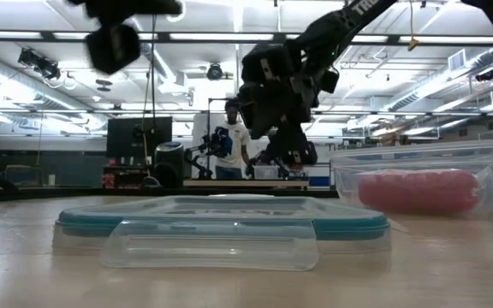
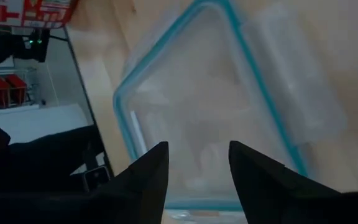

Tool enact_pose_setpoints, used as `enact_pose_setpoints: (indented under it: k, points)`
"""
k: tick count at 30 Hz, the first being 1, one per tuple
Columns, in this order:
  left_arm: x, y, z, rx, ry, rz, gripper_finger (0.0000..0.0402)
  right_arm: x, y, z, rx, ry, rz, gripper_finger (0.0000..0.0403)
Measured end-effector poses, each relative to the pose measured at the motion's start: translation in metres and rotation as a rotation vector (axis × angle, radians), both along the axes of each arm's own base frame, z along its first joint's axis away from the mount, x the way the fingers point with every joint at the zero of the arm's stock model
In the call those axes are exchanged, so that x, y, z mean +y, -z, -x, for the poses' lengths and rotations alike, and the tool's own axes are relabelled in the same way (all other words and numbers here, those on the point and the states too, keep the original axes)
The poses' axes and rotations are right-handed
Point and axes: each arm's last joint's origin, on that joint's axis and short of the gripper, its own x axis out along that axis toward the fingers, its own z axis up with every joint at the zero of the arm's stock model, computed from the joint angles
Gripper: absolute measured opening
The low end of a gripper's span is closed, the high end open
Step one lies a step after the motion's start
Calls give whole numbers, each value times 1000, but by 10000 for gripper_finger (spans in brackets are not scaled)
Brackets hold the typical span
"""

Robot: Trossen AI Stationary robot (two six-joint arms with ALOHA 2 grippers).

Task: Roll bandage
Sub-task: Close the lid of the tupperware

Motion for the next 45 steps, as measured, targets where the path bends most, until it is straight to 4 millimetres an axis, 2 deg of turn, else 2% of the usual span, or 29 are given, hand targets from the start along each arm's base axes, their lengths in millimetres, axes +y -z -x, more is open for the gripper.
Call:
enact_pose_setpoints:
  k: [3,10,21,25,32,39,45]
  points:
    - [-3,19,7,97,51,47,0,-5,6,0,13,11,-1,173]
    - [-8,50,20,242,146,142,0,-17,10,3,23,24,62,178]
    - [-20,74,7,273,221,177,0,-18,30,2,67,-29,167,179]
    - [-24,82,2,293,212,196,0,-19,30,4,94,-19,237,178]
    - [-27,99,-1,356,207,207,0,-17,36,5,111,-60,222,178]
    - [-28,114,-3,415,192,186,0,-6,45,-2,68,-111,187,178]
    - [-25,119,-2,450,145,177,0,-3,41,-10,-2,-122,185,178]
